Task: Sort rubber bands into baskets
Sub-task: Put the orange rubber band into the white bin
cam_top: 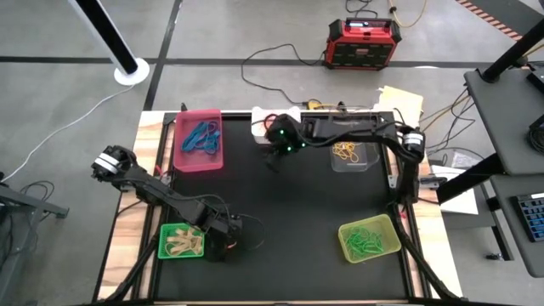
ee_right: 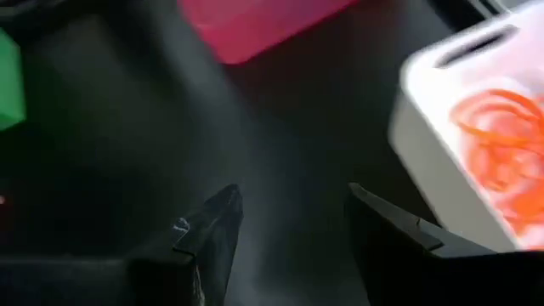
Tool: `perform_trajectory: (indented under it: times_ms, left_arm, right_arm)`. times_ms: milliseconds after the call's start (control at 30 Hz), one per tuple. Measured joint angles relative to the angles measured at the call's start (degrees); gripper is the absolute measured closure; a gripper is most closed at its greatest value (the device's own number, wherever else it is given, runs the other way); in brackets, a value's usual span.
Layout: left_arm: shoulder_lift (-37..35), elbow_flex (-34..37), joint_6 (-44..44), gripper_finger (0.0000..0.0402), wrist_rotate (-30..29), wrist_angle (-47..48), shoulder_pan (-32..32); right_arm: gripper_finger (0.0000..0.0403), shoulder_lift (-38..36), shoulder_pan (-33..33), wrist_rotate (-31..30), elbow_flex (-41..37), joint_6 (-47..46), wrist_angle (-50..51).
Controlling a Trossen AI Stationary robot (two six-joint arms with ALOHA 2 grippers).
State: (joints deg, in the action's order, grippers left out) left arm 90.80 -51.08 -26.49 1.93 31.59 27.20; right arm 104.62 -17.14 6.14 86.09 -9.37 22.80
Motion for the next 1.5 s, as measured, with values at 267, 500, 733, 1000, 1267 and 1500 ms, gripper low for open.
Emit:
perform_trajectory:
  times_ms: [267, 500, 733, 1000, 1267, 1500]
  left_arm:
    - [0.23, 3.16, -1.42, 0.0271, 1.66, -4.17, 0.04]
    - [1.71, 5.04, -1.94, 0.0299, 2.90, -9.12, -0.22]
    - [2.14, 5.30, -1.75, 0.0373, 3.12, -9.51, -0.87]
    - [-0.99, 5.04, 1.97, 0.0400, -4.05, -9.55, -0.10]
    - [-7.20, 5.15, 10.95, 0.0401, -14.53, -11.81, -0.56]
    - [-9.40, 3.32, 20.62, 0.0401, -14.90, -14.45, -2.98]
  right_arm:
    - [0.0204, -1.26, 5.35, -1.44, -0.01, -1.57, 1.09]
    - [0.0204, -1.40, 8.52, -6.22, -0.09, -2.34, 4.78]
    - [0.0204, -1.79, 10.87, -6.37, -0.13, -3.40, 5.96]
    - [0.0204, -5.56, 16.05, -11.48, -3.36, -4.74, 6.96]
    - [0.0204, -7.19, 26.15, -16.40, -16.82, -6.39, -12.58]
    - [0.0204, -2.84, 31.54, -16.29, -26.67, -5.15, -47.76]
